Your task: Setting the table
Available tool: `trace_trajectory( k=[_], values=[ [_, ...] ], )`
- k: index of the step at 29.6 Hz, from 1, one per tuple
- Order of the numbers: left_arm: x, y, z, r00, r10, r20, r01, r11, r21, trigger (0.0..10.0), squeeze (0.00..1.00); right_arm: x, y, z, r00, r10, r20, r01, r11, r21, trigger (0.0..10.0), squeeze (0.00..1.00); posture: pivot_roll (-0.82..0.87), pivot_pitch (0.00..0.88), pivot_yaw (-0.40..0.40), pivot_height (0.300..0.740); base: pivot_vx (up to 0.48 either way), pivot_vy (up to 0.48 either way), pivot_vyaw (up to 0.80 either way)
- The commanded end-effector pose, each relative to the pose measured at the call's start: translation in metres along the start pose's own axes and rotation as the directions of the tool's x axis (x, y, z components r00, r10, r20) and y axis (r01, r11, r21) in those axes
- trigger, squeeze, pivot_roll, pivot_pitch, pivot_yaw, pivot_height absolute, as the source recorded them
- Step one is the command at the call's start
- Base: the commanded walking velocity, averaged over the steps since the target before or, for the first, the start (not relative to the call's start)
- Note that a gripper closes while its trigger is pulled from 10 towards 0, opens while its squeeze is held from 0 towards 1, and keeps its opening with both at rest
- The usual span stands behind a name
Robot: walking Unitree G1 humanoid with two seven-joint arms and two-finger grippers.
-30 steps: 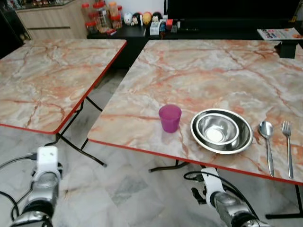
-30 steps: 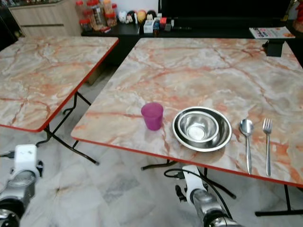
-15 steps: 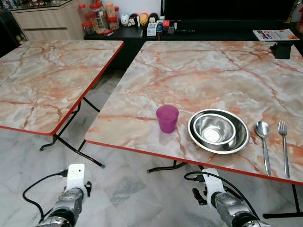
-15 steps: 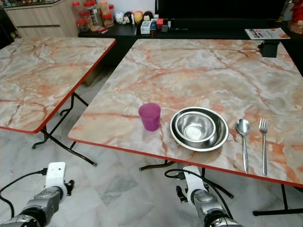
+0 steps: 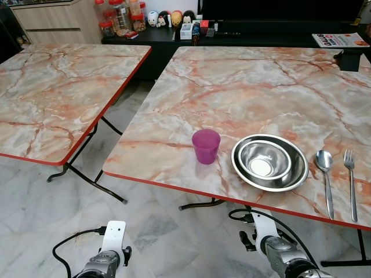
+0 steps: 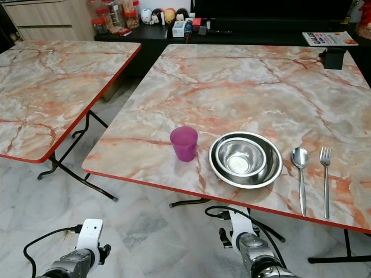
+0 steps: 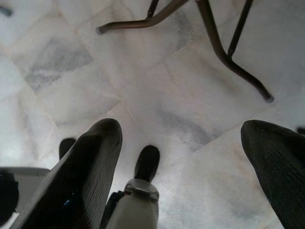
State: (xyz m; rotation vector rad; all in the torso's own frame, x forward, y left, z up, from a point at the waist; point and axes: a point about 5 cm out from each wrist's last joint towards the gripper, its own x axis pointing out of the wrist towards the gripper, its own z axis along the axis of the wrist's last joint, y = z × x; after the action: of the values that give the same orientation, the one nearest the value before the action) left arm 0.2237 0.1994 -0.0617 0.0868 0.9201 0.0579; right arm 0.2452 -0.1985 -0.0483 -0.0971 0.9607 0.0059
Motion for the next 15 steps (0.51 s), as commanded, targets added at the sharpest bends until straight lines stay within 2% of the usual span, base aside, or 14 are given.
trace_trajectory(
  k=[1, 3, 9, 15],
  values=[
    [-0.002, 0.010, -0.014, 0.999, 0.017, -0.029, -0.017, 1.000, -0.008, 10.0, 0.00, 0.000, 0.002, 0.000, 1.000, 0.003, 0.004, -0.003, 1.000, 0.024, 10.0, 0.00, -0.07, 0.064, 0.064, 0.740, 0.000, 0.247, 0.00],
    [-0.003, 0.013, -0.020, 0.999, 0.023, -0.036, -0.023, 1.000, -0.006, 10.0, 0.00, 0.000, 0.003, 0.000, 1.000, 0.005, 0.008, -0.005, 1.000, 0.026, 10.0, 0.00, -0.06, 0.058, 0.067, 0.740, 0.000, 0.247, 0.00],
    [-0.002, 0.008, -0.010, 0.999, 0.026, -0.020, -0.026, 1.000, -0.005, 10.0, 0.00, 0.000, 0.004, 0.000, 1.000, 0.015, 0.016, -0.016, 1.000, 0.023, 10.0, 0.00, -0.06, 0.054, 0.069, 0.740, 0.000, 0.294, 0.00],
    [-0.002, 0.009, -0.010, 0.999, 0.033, -0.016, -0.033, 0.999, 0.000, 10.0, 0.00, 0.000, 0.005, 0.000, 1.000, 0.021, 0.019, -0.021, 0.999, 0.024, 10.0, 0.00, -0.06, 0.036, 0.076, 0.740, 0.000, 0.441, 0.00]
  ],
)
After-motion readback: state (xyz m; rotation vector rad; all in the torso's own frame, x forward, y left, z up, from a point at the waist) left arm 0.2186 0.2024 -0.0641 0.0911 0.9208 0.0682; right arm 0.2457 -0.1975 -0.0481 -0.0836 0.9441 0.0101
